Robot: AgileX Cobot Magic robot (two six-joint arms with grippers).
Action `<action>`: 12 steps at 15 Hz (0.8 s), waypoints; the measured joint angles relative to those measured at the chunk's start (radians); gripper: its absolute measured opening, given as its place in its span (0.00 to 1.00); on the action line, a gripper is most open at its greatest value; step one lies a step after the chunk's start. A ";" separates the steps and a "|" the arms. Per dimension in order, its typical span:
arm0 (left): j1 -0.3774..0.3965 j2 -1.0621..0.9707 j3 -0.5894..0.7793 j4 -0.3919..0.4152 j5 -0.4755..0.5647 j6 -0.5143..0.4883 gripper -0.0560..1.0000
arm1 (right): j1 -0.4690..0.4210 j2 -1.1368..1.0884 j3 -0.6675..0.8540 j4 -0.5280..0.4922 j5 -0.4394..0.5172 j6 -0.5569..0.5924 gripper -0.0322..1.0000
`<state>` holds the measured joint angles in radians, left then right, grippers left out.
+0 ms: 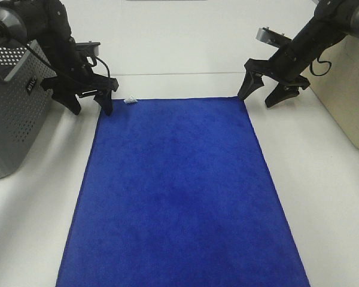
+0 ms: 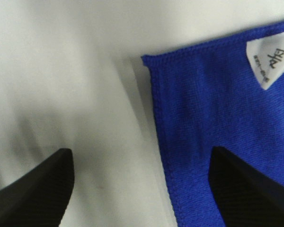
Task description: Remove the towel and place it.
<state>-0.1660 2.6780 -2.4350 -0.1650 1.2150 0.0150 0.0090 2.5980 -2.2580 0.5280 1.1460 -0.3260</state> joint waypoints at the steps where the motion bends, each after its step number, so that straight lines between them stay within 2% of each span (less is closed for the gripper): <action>1: 0.000 0.004 0.000 -0.002 0.000 0.003 0.75 | 0.000 0.011 0.000 0.000 -0.014 -0.011 0.80; 8: 0.001 0.018 -0.011 -0.013 0.000 0.015 0.75 | 0.000 0.028 -0.009 0.019 -0.025 -0.014 0.80; 12: -0.007 0.029 -0.020 -0.078 -0.009 0.053 0.75 | 0.000 0.037 -0.010 0.060 -0.033 -0.014 0.80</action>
<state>-0.1730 2.7070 -2.4550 -0.2430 1.2060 0.0680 0.0090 2.6350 -2.2680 0.5880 1.1130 -0.3400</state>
